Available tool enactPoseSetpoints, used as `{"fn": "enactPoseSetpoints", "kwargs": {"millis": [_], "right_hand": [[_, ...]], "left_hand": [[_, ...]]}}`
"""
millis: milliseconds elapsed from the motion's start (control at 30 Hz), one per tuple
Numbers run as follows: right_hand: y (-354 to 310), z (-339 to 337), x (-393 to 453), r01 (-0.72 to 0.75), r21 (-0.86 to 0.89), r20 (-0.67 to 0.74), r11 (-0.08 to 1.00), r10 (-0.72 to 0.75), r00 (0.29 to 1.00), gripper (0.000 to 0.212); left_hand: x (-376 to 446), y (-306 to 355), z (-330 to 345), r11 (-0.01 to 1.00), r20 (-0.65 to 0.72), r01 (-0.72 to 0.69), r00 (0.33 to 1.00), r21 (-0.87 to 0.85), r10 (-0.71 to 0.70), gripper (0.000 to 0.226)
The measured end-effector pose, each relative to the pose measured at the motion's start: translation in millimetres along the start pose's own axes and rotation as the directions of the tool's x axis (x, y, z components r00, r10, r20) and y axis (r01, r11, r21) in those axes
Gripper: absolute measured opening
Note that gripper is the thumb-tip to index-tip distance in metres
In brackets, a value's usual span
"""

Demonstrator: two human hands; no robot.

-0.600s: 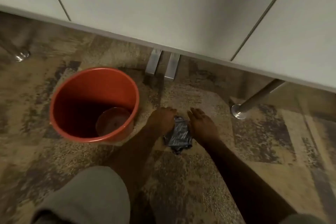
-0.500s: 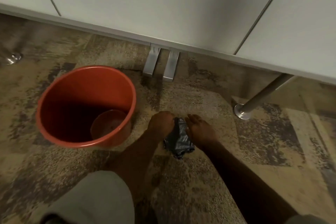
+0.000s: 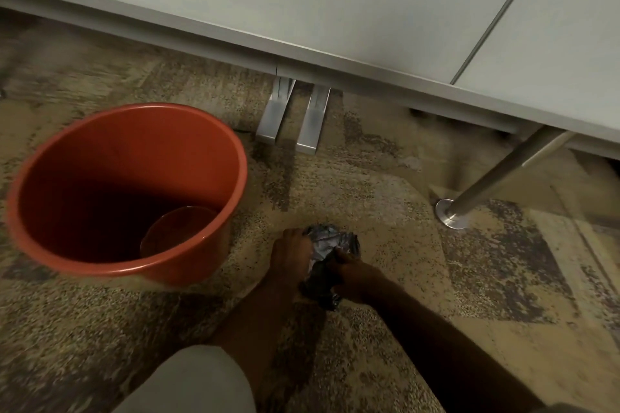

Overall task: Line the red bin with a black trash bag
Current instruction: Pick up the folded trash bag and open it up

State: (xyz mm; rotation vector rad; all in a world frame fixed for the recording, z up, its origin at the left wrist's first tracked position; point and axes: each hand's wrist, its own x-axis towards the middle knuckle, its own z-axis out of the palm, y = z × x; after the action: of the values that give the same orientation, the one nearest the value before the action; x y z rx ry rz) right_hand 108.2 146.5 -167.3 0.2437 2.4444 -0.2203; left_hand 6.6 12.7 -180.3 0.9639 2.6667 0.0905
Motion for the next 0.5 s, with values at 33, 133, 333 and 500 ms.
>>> {"fn": "enactPoseSetpoints", "kwargs": {"millis": [33, 133, 333, 500], "right_hand": [[-1.8, -0.3, 0.7, 0.003, -0.006, 0.020, 1.000, -0.003, 1.000, 0.070], [-10.6, -5.1, 1.4, -0.021, 0.057, -0.027, 0.998, 0.022, 0.999, 0.065], [-20.7, -29.9, 1.4, -0.083, 0.421, -0.271, 0.903, 0.212, 0.939, 0.040], [-16.0, -47.1, -9.7, -0.103, 0.644, -0.369, 0.758, 0.426, 0.826, 0.019]], "left_hand": [[0.7, -0.8, 0.1, 1.000, -0.003, 0.010, 1.000, -0.004, -0.010, 0.024], [4.1, -2.0, -2.9, 1.000, -0.015, -0.001, 1.000, -0.024, 0.001, 0.019], [10.8, 5.2, -23.6, 0.886, -0.092, -0.014, 0.995, -0.464, -0.033, 0.027], [9.4, 23.2, -54.9, 0.584, -0.094, 0.003, 0.986, -0.812, -0.137, 0.024]]}}
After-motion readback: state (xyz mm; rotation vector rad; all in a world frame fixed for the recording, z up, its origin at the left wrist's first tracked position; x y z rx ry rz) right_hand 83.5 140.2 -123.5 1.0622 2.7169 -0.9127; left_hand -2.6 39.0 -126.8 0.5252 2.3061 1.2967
